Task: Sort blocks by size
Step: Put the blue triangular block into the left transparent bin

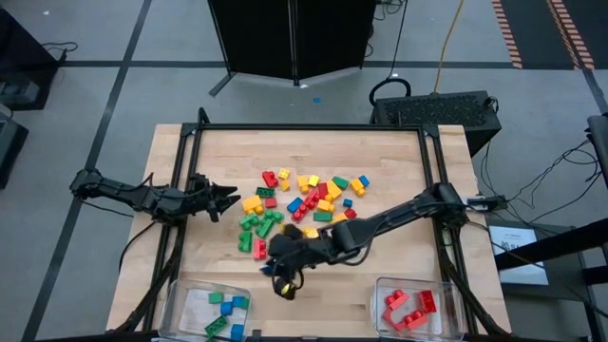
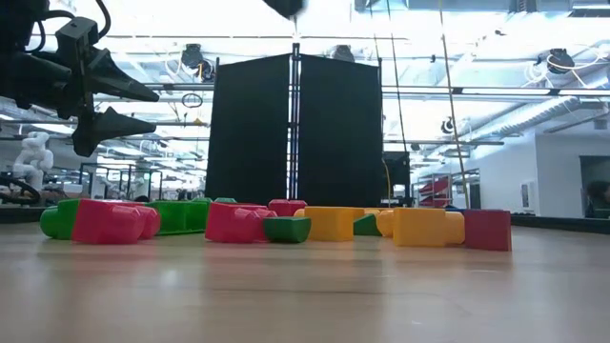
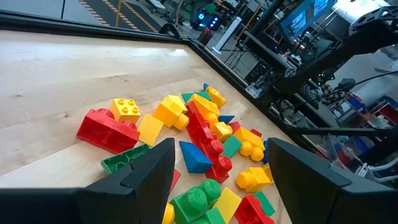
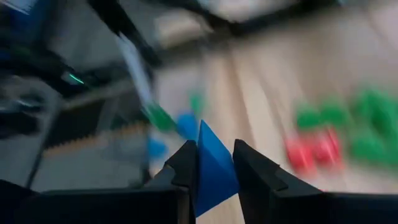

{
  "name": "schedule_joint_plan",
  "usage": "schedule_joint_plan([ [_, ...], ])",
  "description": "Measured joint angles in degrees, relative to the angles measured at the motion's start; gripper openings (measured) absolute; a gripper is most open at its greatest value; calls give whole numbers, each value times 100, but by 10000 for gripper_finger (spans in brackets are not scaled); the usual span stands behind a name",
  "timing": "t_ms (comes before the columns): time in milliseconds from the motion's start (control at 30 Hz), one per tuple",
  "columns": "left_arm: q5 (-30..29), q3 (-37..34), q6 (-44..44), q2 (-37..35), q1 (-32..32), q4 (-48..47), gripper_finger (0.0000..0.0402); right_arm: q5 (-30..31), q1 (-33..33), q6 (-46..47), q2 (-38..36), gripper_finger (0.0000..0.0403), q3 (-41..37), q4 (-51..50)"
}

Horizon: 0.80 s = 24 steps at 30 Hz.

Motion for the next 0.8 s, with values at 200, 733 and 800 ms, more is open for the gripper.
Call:
schedule_joint_plan([
  [200, -2, 0, -2, 4, -2, 1, 255, -640, -233, -777, 347, 63, 0, 1633],
  [733, -110, -2, -7, 94, -2, 4, 255, -2879, -353, -730, 3020, 63, 2557, 2338],
  [800, -111, -2, -11, 102, -2, 9, 255, -2876, -364, -569, 3024, 63, 2503, 2141],
])
